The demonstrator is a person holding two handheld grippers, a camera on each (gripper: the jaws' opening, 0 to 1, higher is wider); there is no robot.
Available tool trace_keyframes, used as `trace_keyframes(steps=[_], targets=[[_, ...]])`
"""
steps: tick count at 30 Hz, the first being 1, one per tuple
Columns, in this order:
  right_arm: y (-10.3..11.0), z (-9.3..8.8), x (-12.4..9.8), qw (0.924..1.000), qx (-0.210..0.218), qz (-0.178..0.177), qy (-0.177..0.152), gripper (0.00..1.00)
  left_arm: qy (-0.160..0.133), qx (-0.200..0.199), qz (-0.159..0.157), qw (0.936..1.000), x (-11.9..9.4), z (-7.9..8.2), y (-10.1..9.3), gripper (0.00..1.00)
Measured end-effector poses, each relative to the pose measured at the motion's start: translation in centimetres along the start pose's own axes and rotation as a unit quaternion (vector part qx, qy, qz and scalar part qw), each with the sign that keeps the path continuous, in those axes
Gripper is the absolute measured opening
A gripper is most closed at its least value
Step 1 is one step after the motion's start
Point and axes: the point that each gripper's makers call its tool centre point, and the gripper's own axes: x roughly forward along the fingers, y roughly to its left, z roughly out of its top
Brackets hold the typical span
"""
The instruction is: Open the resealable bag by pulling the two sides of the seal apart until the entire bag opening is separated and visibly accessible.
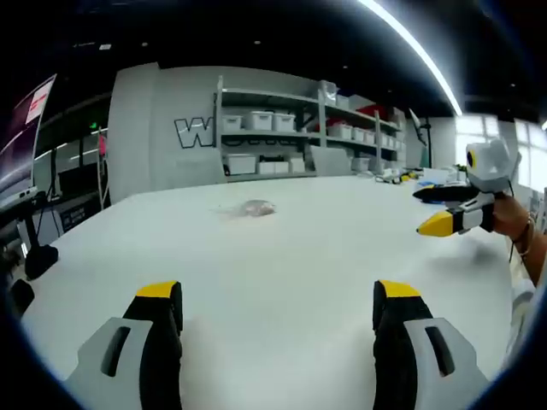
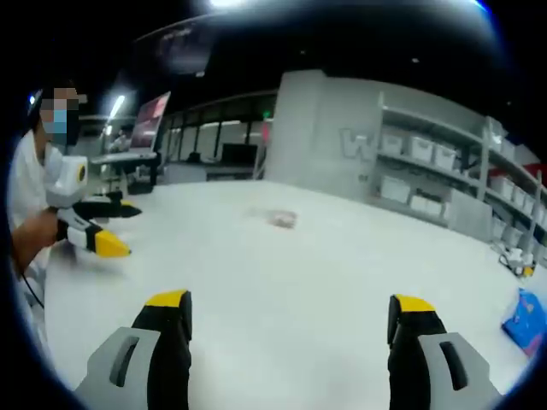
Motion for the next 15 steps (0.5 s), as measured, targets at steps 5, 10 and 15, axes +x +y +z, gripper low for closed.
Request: trace_keyframes(steps=[5, 10, 15], targets=[[0.25, -0.16, 0.09, 1.0000, -0.001, 0.002, 0.003, 0.97, -0.002, 0.001, 0.002, 1.0000, -0.06, 0.07, 0.13, 0.91], [0.40, -0.21, 0.19, 1.0000, -0.001, 0.003, 0.005, 0.96, -0.001, 0.002, 0.002, 1.0000, -0.02, -0.01, 0.17, 0.90], [0.27, -0.23, 0.31, 1.0000, -0.001, 0.003, 0.006, 0.96, -0.001, 0.002, 0.002, 1.0000, 0.06, -0.06, 0.16, 0.90]])
